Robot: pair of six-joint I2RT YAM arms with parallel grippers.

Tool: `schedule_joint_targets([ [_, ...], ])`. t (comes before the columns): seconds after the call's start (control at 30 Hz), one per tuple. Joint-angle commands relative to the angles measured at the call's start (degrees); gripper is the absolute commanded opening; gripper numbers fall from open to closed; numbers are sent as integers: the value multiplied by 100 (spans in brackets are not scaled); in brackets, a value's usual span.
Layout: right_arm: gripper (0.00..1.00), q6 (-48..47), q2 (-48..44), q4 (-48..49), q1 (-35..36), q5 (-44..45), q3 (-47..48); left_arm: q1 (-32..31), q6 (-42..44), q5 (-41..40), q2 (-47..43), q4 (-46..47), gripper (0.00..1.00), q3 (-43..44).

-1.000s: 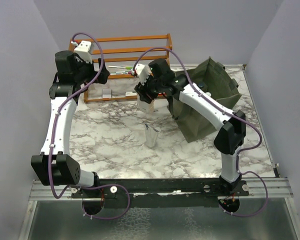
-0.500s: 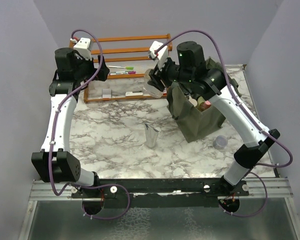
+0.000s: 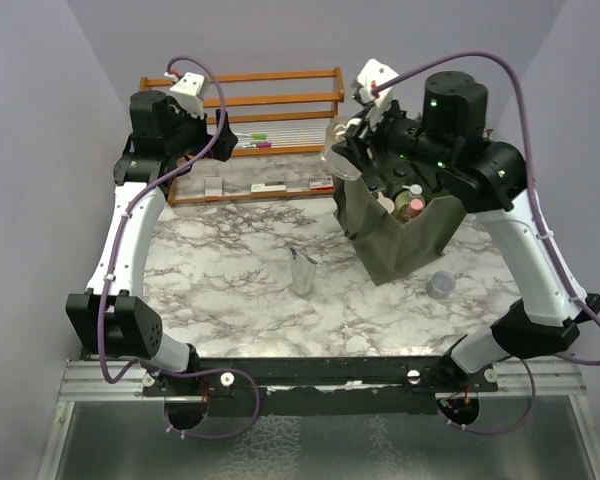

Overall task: Place the personal care products into the canvas bag
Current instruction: Pick up the care product from the center of the board.

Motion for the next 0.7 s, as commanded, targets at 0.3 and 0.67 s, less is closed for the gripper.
schedule_joint_targets([
  [0.3, 1, -128, -809, 554, -1223, 370, 93, -1231, 672, 1085, 301, -16, 92, 585],
  [0.67, 1, 351, -1020, 774, -2364, -703, -1175, -2421, 1272, 1992, 770, -743, 90, 1390],
])
